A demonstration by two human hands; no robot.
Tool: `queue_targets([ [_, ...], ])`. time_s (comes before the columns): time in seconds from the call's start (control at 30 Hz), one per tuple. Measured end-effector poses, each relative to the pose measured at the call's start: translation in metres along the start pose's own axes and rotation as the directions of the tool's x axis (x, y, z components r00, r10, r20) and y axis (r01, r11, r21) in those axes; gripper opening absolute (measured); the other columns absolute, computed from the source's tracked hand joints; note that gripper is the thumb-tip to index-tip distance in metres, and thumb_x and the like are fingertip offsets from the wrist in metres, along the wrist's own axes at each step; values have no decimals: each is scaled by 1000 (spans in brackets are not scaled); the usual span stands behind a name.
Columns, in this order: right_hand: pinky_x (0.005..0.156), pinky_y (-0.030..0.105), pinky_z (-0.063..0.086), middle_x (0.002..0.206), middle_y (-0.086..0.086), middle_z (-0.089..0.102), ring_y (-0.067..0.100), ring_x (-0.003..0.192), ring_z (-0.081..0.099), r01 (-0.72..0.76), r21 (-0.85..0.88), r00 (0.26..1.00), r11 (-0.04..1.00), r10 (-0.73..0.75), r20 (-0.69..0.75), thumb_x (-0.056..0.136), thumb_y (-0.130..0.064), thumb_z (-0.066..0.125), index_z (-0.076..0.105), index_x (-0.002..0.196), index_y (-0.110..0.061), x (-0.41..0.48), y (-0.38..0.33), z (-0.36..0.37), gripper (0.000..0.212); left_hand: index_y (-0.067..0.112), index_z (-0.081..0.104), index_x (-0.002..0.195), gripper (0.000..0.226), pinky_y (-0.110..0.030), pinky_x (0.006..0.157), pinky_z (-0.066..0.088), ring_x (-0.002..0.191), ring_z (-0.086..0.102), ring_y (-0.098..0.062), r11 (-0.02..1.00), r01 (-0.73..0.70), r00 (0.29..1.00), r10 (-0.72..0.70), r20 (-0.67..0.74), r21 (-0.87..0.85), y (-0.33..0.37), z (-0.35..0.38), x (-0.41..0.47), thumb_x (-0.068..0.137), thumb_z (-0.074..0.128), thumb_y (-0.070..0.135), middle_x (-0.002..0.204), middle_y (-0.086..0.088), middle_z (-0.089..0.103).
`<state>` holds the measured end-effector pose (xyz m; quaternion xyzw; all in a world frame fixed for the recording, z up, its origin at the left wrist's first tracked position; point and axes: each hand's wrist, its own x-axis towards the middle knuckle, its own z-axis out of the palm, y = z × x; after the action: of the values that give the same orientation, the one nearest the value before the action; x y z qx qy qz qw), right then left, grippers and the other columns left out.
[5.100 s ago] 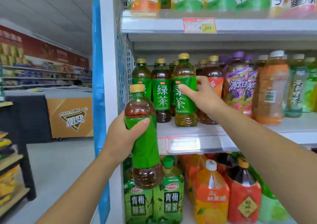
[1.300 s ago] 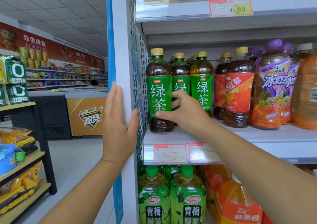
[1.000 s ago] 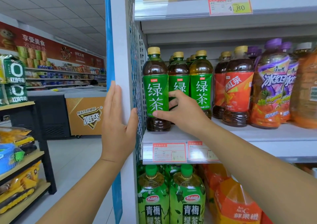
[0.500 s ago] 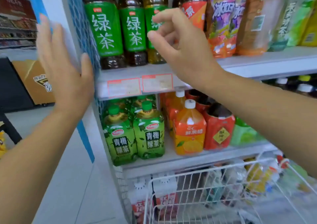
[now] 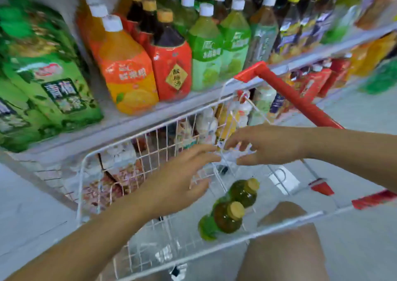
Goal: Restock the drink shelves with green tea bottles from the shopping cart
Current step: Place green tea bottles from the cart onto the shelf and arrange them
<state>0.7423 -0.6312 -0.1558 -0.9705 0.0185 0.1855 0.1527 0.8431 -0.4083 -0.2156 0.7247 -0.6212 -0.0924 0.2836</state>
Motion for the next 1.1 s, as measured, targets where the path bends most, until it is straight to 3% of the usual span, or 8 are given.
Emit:
queue_targets([
  [0.07, 93, 21, 40, 134, -7, 47, 11, 115, 50, -38, -16, 975, 999, 41, 218, 90, -32, 61, 43, 136, -32, -8, 6, 17, 49, 31, 44, 141, 52, -3, 108, 14, 136, 31, 0, 995, 44, 976, -23, 216, -93, 3, 29, -1, 92, 59, 38, 149, 11, 38],
  [0.17, 102, 37, 38, 136, 2, 44, 22, 124, 44, 20, -147, 915, 989, 42, 401, 84, -25, 68, 36, 140, -30, -7, 7, 40, 66, 34, 38, 143, 69, -23, 111, 29, 131, 37, -7, 974, 176, 877, -90, 472, -141, 1, 59, -3, 84, 73, 35, 145, 10, 38],
  [0.27, 98, 37, 40, 135, 4, 46, 25, 122, 44, 99, -312, 910, 945, 41, 412, 80, -30, 73, 34, 143, -26, 2, 5, 55, 74, 31, 40, 140, 72, -23, 107, 33, 124, 41, -10, 961, 206, 864, -90, 496, -184, -1, 72, -1, 79, 80, 31, 138, 7, 41],
  [0.43, 92, 36, 43, 131, 3, 53, 25, 120, 49, 93, -434, 937, 896, 70, 343, 82, -41, 70, 33, 144, -27, 14, 6, 65, 73, 38, 40, 135, 77, -29, 107, 38, 122, 49, -11, 910, 311, 851, -138, 507, -275, -8, 90, -3, 75, 85, 23, 136, 8, 51],
  [0.63, 88, 31, 43, 124, 2, 58, 23, 112, 52, 23, -320, 957, 947, 71, 281, 86, -39, 66, 47, 136, -24, 18, 7, 62, 56, 40, 40, 135, 77, -26, 98, 43, 119, 54, -12, 853, 431, 850, -275, 449, -293, -26, 82, -8, 74, 85, 24, 133, 9, 56],
  [0.77, 81, 27, 38, 111, -1, 57, 15, 99, 49, -63, -109, 984, 992, 80, 161, 85, -37, 68, 55, 126, -21, 18, -1, 48, 45, 29, 43, 143, 84, -9, 95, 36, 124, 50, -7, 807, 500, 849, -386, 361, -313, -41, 59, -14, 72, 86, 21, 139, 11, 53],
  [0.93, 71, 23, 39, 88, -13, 52, 12, 88, 50, -39, 47, 999, 998, 40, -18, 83, -37, 71, 58, 114, -26, 24, -17, 24, 35, 34, 56, 125, 66, -23, 102, 41, 110, 53, -4, 797, 537, 844, -501, 193, -278, -50, 12, -32, 68, 89, 29, 122, 8, 53],
  [1.1, 77, 23, 46, 86, -17, 58, 1, 83, 56, 107, 173, 949, 979, -49, -312, 83, -37, 70, 60, 104, -35, 35, -48, -18, 24, 36, 63, 117, 68, -37, 100, 50, 106, 65, -5, 704, 516, 808, -590, 3, -488, -48, -42, -53, 55, 93, 38, 115, 11, 69],
])
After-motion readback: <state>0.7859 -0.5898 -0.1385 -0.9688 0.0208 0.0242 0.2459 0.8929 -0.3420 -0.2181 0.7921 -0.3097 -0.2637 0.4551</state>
